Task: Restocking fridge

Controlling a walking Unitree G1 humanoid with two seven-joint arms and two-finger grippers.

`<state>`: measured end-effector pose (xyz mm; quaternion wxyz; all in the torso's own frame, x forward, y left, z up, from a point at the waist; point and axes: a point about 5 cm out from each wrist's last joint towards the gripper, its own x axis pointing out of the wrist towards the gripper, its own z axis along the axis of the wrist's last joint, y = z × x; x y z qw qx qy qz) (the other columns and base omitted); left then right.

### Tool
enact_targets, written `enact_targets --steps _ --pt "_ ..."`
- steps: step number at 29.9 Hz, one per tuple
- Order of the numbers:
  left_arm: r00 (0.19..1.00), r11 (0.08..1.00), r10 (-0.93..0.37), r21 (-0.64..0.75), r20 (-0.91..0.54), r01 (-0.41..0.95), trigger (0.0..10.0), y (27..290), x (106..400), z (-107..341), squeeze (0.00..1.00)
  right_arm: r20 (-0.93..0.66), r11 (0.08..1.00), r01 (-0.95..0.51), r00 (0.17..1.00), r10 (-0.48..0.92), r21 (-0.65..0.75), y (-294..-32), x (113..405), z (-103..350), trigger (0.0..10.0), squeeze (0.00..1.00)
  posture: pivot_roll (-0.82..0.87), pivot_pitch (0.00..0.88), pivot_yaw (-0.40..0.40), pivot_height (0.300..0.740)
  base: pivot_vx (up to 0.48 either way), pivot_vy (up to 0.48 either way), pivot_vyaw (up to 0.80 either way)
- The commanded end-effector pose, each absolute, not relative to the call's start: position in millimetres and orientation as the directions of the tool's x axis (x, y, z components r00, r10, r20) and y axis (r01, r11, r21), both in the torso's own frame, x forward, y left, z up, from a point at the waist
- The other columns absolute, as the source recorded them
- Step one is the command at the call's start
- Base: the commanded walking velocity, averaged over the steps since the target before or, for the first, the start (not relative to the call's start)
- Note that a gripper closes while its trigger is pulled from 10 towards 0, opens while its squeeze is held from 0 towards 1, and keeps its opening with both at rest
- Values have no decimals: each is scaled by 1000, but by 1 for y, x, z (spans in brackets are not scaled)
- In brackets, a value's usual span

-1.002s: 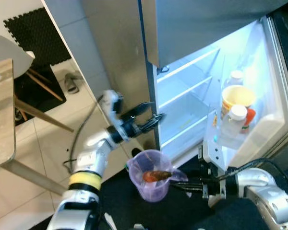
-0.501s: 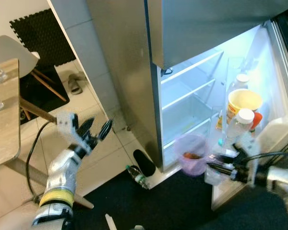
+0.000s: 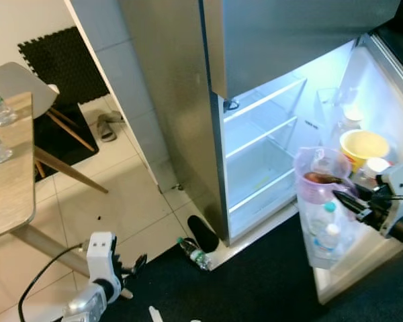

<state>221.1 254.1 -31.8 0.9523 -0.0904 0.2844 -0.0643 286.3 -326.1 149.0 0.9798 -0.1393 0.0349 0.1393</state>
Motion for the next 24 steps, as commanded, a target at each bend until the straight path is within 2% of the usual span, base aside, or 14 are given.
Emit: enact_targets --steps 1,3,5,9,11,14,16,24 --pt "818 979 -159 -194 -553 59 10000 255 213 -38 0 39 950 -4 999 17 -312 -369 278 181 10000 0 -53 79 104 740 0 0 0" --pt "813 981 -154 -185 -561 58 10000 255 211 -39 0 62 941 117 993 -103 -318 -393 268 185 10000 0 -51 85 104 740 0 0 0" --pt "812 982 -152 -181 -564 58 10000 255 211 -40 0 72 933 171 985 -156 -317 -403 262 187 10000 0 -51 85 104 740 0 0 0" --pt "808 982 -151 -178 -569 58 10000 254 210 -40 0 84 932 197 980 -180 -304 -408 258 186 10000 0 -55 84 105 740 0 0 0" --pt "802 982 -157 -177 -576 66 10000 251 210 -42 0 80 962 65 996 -46 -266 -386 269 176 10000 0 -57 80 104 740 0 0 0" --pt "800 982 -160 -176 -578 68 10000 250 210 -42 0 81 968 14 997 7 -252 -377 273 172 10000 0 -57 80 104 740 0 0 0" --pt "799 980 -170 -180 -576 79 10000 244 212 -43 0 75 966 -144 984 163 -214 -348 283 163 10000 0 -57 78 103 740 0 0 0" --pt "787 980 -178 -174 -590 91 10000 238 211 -46 0 42 960 -234 969 242 -152 -318 297 143 10000 0 -57 78 102 740 0 0 0"
